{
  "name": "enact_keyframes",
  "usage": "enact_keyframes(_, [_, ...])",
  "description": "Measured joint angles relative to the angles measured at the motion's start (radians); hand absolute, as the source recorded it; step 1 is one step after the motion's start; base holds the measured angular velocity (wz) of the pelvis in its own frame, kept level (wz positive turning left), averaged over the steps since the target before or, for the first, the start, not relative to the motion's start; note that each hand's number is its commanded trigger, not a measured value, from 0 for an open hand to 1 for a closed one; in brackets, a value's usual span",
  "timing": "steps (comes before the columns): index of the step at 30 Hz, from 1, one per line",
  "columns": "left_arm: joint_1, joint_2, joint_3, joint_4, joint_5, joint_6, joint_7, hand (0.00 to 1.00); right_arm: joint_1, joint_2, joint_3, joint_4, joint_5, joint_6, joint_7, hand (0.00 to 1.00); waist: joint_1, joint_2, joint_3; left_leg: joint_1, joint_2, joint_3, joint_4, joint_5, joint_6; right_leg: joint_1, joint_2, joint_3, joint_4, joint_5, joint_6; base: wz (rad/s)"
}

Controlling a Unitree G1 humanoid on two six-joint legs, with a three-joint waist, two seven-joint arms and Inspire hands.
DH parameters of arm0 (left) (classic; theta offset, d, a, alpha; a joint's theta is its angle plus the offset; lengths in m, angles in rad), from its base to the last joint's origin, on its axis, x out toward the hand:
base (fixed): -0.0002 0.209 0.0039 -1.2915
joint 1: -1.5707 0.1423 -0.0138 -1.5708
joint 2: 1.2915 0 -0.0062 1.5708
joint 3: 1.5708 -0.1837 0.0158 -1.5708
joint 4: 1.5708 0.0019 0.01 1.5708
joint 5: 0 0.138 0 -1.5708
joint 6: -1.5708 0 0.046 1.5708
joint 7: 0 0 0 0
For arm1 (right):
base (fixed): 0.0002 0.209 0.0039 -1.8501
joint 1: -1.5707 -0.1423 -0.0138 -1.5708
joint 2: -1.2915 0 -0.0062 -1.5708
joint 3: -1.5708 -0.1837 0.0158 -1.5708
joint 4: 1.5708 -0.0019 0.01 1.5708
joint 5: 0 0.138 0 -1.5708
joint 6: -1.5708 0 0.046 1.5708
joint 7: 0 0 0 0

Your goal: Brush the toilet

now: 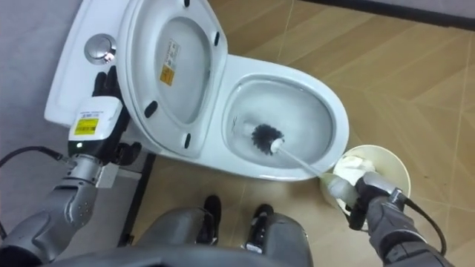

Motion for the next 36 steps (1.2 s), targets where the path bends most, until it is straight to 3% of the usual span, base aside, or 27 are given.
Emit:
enact_keyframes(3, [-0.001,0.0,-0.001,0.0,0.0,0.0,0.0,0.0,-0.003,-0.008,0.039,-0.002,0.001,0.004,0.014,1.0,0.013,0.002,-0.0009,-0.002,0.001,0.0,0.001,0.001,-0.002,0.0,0.004,0.001,-0.004,0.002,-0.002,-0.01])
enact_keyframes(8, [-0.004,0.0,-0.013,0.004,0.0,0.0,0.05,0.0,-0.015,-0.029,0.065,-0.006,0.0,0.019,0.004,1.0,0.024,0.023,0.0014,-0.052,0.002,-0.011,0.019,0.002,-0.003,-0.036,0.003,-0.017,0.002,0.002,-0.005,0.07])
enact_keyframes(10, [-0.02,0.0,-0.016,0.0,0.006,-0.001,0.064,0.0,-0.025,-0.039,0.066,-0.01,-0.005,0.027,-0.007,1.0,0.047,0.024,0.0017,-0.075,0.002,-0.007,0.023,0.002,-0.004,-0.067,-0.003,-0.019,0.021,0.0,-0.009,0.0])
enact_keyframes(13, [-0.041,0.002,-0.014,0.009,0.01,-0.001,0.095,0.0,-0.057,-0.05,0.086,-0.01,-0.027,0.031,-0.028,1.0,0.077,0.017,0.0128,-0.115,0.002,-0.013,0.048,0.002,-0.004,-0.102,-0.008,-0.024,0.045,-0.003,-0.014,0.06])
enact_keyframes(18, [-0.104,0.003,-0.016,0.017,0.006,-0.021,0.144,0.0,-0.109,-0.131,0.147,-0.058,-0.081,0.033,-0.066,1.0,0.124,0.027,0.0238,-0.201,0.002,-0.046,0.093,0.005,-0.008,-0.16,-0.023,-0.076,0.072,-0.012,-0.022,0.24])
enact_keyframes(20, [-0.123,0.01,-0.016,0.011,-0.002,-0.024,0.168,0.0,-0.149,-0.183,0.208,-0.095,-0.086,0.037,-0.07,1.0,0.158,0.013,0.034,-0.245,0.003,-0.05,0.122,0.005,-0.008,-0.198,-0.026,-0.08,0.096,-0.015,-0.026,0.05])
enact_keyframes(23, [-0.155,0.017,-0.016,0.011,-0.002,-0.042,0.193,0.0,-0.216,-0.22,0.265,-0.126,-0.084,0.057,-0.067,1.0,0.19,0.01,0.0365,-0.305,0.004,-0.071,0.162,0.005,-0.009,-0.227,-0.024,-0.111,0.104,-0.014,-0.033,0.18])
enact_keyframes(28, [-0.201,0.025,-0.019,0.019,-0.064,-0.046,0.224,0.0,-0.333,-0.251,0.317,-0.115,-0.076,0.091,-0.068,1.0,0.23,-0.006,0.0469,-0.36,0.001,-0.089,0.183,0.008,-0.012,-0.263,-0.036,-0.156,0.124,-0.02,-0.039,0.26])
enact_keyframes(32, [-0.207,0.072,-0.014,0.027,-0.08,-0.041,0.272,0.0,-0.4,-0.258,0.317,-0.091,-0.057,0.086,-0.068,1.0,0.242,-0.048,0.0661,-0.393,0.0,-0.083,0.195,0.009,-0.01,-0.295,-0.041,-0.154,0.141,-0.024,-0.039,0.02])
enact_keyframes(36, [-0.196,0.083,-0.016,0.001,-0.081,-0.038,0.295,0.0,-0.459,-0.257,0.314,-0.04,-0.031,0.075,-0.068,1.0,0.235,-0.071,0.0675,-0.416,-0.004,-0.077,0.204,0.012,-0.006,-0.323,-0.052,-0.149,0.163,-0.024,-0.038,0.0])
